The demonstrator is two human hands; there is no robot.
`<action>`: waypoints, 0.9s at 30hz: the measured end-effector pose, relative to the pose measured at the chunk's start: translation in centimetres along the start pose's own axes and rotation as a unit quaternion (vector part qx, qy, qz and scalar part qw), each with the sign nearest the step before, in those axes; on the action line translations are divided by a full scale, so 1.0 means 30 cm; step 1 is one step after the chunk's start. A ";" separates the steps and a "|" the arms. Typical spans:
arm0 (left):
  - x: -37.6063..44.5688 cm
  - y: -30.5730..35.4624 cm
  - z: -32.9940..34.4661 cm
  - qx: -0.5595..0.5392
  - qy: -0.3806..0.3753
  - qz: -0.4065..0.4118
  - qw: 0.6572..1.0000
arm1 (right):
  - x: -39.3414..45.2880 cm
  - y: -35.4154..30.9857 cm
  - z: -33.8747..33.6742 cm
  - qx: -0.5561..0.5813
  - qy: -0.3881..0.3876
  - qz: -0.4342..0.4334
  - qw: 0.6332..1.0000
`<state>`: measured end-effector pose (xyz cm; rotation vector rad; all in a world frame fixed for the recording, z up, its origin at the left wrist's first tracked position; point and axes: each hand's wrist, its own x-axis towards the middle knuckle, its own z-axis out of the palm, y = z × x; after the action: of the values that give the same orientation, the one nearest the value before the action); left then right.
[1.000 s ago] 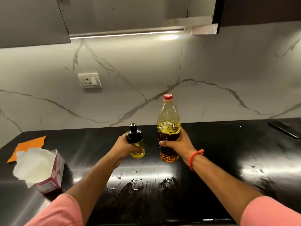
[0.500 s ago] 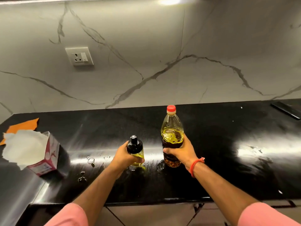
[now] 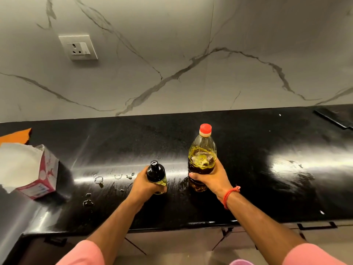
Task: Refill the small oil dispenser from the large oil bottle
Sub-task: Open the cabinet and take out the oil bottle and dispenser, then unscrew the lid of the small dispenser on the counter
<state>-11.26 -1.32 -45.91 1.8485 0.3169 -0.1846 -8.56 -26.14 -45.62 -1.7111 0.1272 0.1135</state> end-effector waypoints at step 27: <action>-0.036 0.072 -0.130 0.249 -0.014 0.124 0.960 | -0.136 0.079 -0.068 0.017 0.103 0.031 0.994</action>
<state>-11.77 1.69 -42.48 2.3617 0.0119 -0.1237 -12.95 -28.42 -47.03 -1.6823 0.3338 -0.0192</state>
